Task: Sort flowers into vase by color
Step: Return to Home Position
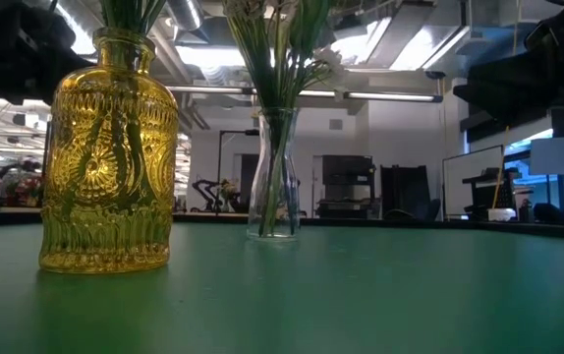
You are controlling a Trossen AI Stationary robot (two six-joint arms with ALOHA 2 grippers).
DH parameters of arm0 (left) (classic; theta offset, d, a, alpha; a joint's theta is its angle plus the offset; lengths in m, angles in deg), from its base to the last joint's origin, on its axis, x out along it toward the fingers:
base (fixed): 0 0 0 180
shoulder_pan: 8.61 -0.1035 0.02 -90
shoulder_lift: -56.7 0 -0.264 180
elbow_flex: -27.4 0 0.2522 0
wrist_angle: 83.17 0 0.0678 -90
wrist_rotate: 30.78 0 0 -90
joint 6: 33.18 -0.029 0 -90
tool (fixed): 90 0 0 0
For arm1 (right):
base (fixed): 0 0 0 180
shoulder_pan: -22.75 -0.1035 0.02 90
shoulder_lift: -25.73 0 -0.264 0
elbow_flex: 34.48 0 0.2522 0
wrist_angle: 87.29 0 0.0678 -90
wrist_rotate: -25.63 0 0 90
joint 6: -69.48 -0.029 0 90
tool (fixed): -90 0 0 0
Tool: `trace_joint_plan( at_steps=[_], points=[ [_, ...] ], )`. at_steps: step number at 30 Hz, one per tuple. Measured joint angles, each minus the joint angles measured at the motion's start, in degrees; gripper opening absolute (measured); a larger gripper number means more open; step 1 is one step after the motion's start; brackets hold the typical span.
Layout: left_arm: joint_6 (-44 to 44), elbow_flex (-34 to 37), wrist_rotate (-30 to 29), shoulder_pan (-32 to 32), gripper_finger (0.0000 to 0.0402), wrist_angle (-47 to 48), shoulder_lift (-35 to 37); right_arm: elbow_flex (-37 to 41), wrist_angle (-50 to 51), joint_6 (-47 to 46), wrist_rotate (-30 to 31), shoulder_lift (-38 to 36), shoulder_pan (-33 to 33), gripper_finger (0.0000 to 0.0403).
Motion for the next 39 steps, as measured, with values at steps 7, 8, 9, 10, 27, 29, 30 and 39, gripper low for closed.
trace_joint_plan(
  at_steps=[7, 8, 9, 10, 27, 29, 30, 39],
  points=[
    [0.25, 0.0, 0.23, 0.0, 0.0011, 0.3, 0.0, 0.07, 1.61, 0.41, -0.94, 0.0, 0.0, 0.0213],
    [0.25, 0.0, 0.21, 0.0, 0.0011, 0.31, 0.0, 0.07, 1.73, 0.45, -1.01, 0.0, 0.0, 0.02],
    [0.19, 0.0, 0.21, 0.0, 0.0009, 0.32, 0.0, 0.07, 1.73, 0.49, -1.25, 0.0, 0.0, 0.0186],
    [0.06, 0.0, 0.23, 0.0, 0.0008, 0.32, 0.0, 0.07, 1.73, 0.66, -1.54, 0.0, 0.0, 0.017],
    [0.23, 0.0, 0.2, -0.01, 0.0013, 0.28, 0.0, 0.13, 3.01, 1.55, -2.12, 0.02, 0.0, 0.0029],
    [0.23, 0.0, 0.19, -0.02, 0.0014, 0.25, 0.0, 0.13, 3.2, 1.57, -1.36, 0.03, 0.0, 0.0026],
    [0.25, 0.0, 0.19, -0.02, 0.0014, 0.23, 0.0, 0.13, 3.2, 1.57, -1.26, 0.04, 0.0, 0.0025],
    [0.25, 0.0, 0.19, -0.02, 0.0014, 0.14, 0.0, 0.15, 2.95, 1.53, -0.93, 0.07, 0.0, 0.0025]
  ],
)
